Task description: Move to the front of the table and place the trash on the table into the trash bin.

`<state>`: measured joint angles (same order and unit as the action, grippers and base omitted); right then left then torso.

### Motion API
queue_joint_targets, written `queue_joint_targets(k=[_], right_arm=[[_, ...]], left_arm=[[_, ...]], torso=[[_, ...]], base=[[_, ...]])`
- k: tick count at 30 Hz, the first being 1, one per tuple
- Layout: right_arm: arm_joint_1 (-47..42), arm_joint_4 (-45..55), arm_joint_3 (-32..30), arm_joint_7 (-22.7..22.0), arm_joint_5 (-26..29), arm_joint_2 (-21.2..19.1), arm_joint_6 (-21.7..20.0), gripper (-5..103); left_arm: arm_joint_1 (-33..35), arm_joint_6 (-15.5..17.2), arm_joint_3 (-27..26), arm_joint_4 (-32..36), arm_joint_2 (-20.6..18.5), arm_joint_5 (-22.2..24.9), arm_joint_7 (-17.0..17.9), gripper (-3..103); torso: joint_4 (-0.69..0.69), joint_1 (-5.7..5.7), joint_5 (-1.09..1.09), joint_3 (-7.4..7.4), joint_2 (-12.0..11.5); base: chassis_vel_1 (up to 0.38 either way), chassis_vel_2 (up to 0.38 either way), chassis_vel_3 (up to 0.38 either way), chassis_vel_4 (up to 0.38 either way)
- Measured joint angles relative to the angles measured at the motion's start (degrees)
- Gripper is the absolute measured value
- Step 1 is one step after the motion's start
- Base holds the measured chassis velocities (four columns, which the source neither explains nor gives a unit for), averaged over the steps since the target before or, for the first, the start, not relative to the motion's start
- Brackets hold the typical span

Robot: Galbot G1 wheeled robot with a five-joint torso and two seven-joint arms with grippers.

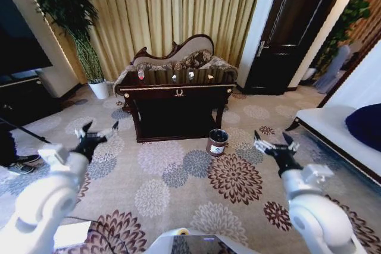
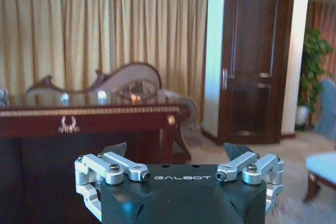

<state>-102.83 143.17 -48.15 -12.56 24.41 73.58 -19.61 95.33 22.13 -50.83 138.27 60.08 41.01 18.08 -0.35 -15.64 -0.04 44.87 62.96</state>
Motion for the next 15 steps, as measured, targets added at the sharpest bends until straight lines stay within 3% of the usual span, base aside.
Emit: queue_joint_targets(k=[2, 4, 8, 15], right_arm=[[-1.9, 0.0, -0.3, 1.7, -1.4, 3.4, -0.1, 100], [-2.5, 0.0, 0.3, 2.3, -1.4, 6.2, 0.0, 100], [-2.2, 0.0, 0.6, 2.4, -1.2, 6.5, 0.0, 100], [-0.5, 0.0, 2.9, 4.9, -1.0, 6.5, 4.0, 100]], left_arm=[[0.9, -1.9, -0.4, 0.5, 0.7, -0.5, -0.7, 100], [1.5, -2.6, -0.9, 1.0, 0.7, -1.2, -2.3, 100], [1.6, -3.2, -1.2, 1.1, 0.7, -1.6, -4.5, 100], [1.4, -8.3, -2.2, -0.1, 0.2, -1.8, -13.8, 100]], torso=[[-0.09, 0.00, 0.06, 0.00, 0.0], [-0.09, 0.00, 0.06, 0.00, 0.0], [-0.03, 0.00, 0.04, 0.00, 0.0], [-0.05, 0.00, 0.04, 0.01, 0.0]], base=[[0.000, 0.000, 0.000, 0.000], [0.000, 0.000, 0.000, 0.000], [0.000, 0.000, 0.000, 0.000], [0.000, 0.000, 0.000, 0.000]])
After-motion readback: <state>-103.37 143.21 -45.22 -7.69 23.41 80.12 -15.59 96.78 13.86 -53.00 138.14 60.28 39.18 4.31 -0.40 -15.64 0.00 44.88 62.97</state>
